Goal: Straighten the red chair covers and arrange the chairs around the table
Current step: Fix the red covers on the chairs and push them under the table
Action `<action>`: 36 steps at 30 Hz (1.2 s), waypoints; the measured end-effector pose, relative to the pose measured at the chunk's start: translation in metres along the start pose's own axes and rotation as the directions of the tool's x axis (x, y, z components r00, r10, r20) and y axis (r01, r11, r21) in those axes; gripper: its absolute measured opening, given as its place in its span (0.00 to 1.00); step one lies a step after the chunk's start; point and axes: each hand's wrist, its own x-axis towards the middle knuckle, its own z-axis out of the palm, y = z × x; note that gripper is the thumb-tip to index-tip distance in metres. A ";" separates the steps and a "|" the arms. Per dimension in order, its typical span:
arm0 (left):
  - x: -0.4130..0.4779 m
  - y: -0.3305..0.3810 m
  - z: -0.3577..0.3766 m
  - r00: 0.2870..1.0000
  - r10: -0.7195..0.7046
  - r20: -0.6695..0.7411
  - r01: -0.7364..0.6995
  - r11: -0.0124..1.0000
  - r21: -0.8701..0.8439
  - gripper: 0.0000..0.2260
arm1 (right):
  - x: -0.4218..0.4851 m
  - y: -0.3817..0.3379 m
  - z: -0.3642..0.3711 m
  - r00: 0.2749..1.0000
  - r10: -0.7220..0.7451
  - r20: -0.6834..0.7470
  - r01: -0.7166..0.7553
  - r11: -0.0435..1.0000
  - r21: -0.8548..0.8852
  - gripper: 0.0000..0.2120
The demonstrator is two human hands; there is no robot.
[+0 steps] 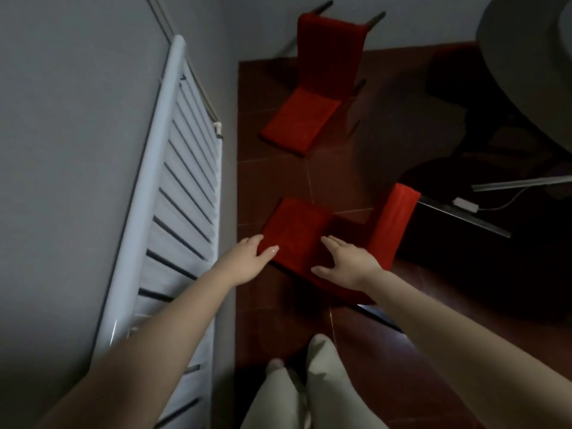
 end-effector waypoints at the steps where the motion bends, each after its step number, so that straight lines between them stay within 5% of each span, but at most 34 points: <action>1: 0.010 -0.004 0.000 1.000 -0.010 0.018 0.010 1.000 -0.005 0.38 | 0.006 0.000 0.003 0.999 0.038 0.003 -0.038 0.998 0.054 0.43; 8: 0.076 -0.030 -0.007 0.991 -0.032 0.126 0.049 0.990 -0.133 0.38 | 0.037 -0.010 0.031 0.948 0.318 -0.002 -0.271 0.812 0.516 0.42; 16: 0.147 -0.064 0.009 0.968 -0.108 0.225 0.168 0.949 -0.269 0.41 | 0.099 -0.018 0.070 0.822 0.539 0.183 -0.365 0.252 0.896 0.38; 21: 0.222 -0.087 0.064 0.956 -0.144 0.256 0.232 0.905 -0.356 0.49 | 0.161 0.007 0.123 0.759 0.548 0.351 -0.397 -0.037 0.917 0.34; 26: 0.300 -0.122 0.149 0.879 -0.252 0.405 0.446 0.736 -0.510 0.38 | 0.226 0.041 0.202 0.705 0.539 0.461 -0.356 -0.293 0.887 0.36; 31: 0.372 -0.167 0.234 0.785 -0.358 0.506 0.619 0.507 -0.600 0.37 | 0.292 0.070 0.289 0.650 0.555 0.519 -0.339 -0.399 0.852 0.34; 36: 0.428 -0.213 0.302 0.738 -0.407 0.539 0.675 0.432 -0.598 0.38 | 0.351 0.095 0.367 0.600 0.544 0.587 -0.326 -0.503 0.800 0.34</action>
